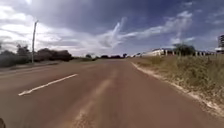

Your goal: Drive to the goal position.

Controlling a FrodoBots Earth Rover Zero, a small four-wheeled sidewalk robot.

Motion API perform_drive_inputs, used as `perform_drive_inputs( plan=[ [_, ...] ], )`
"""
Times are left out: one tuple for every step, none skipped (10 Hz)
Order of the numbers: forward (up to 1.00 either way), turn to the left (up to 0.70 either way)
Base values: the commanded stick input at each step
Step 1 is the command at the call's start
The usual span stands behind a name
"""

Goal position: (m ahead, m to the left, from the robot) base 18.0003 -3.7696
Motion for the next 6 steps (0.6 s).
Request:
perform_drive_inputs(
  plan=[
    [1.00,0.00],
    [1.00,0.00],
    [1.00,-0.01],
    [1.00,-0.03],
    [1.00,-0.04],
    [1.00,-0.03]
  ],
)
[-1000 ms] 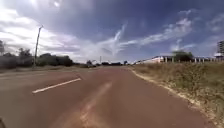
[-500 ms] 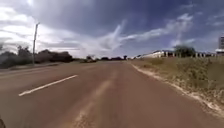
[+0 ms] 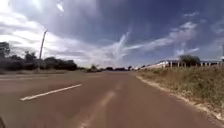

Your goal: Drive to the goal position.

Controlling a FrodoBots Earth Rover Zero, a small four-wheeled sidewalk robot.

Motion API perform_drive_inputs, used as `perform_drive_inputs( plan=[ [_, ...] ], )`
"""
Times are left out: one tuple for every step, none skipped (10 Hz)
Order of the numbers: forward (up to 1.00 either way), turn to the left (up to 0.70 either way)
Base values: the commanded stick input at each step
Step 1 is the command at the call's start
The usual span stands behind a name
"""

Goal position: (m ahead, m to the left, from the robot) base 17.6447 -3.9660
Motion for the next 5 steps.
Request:
perform_drive_inputs(
  plan=[
    [1.00,-0.02],
    [1.00,-0.01],
    [1.00,0.00],
    [1.00,0.00],
    [1.00,0.00]
  ],
)
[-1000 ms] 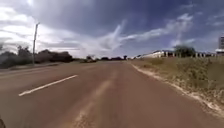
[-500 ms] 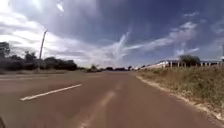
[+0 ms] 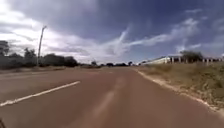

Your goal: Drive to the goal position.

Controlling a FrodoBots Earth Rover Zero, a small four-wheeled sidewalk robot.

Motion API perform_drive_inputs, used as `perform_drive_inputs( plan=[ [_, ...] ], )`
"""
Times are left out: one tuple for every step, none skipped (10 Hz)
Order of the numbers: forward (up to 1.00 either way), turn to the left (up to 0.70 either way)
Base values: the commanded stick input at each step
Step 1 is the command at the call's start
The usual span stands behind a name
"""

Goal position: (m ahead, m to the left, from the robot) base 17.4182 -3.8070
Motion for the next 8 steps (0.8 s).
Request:
perform_drive_inputs(
  plan=[
    [1.00,0.00],
    [1.00,0.00],
    [1.00,0.00],
    [1.00,0.00],
    [1.00,0.00],
    [1.00,0.00],
    [1.00,-0.38],
    [1.00,-0.26]
  ],
)
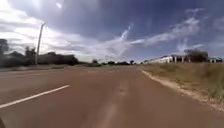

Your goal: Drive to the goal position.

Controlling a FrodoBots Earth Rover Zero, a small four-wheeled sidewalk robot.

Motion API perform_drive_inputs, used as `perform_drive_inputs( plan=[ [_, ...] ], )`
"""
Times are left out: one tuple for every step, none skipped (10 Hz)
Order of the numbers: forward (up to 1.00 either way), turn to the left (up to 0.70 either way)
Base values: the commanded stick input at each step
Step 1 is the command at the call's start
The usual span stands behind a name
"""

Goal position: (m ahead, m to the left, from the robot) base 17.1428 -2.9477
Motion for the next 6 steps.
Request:
perform_drive_inputs(
  plan=[
    [1.00,-0.13],
    [1.00,-0.01],
    [1.00,0.00],
    [1.00,0.00],
    [1.00,0.00],
    [1.00,-0.07]
  ],
)
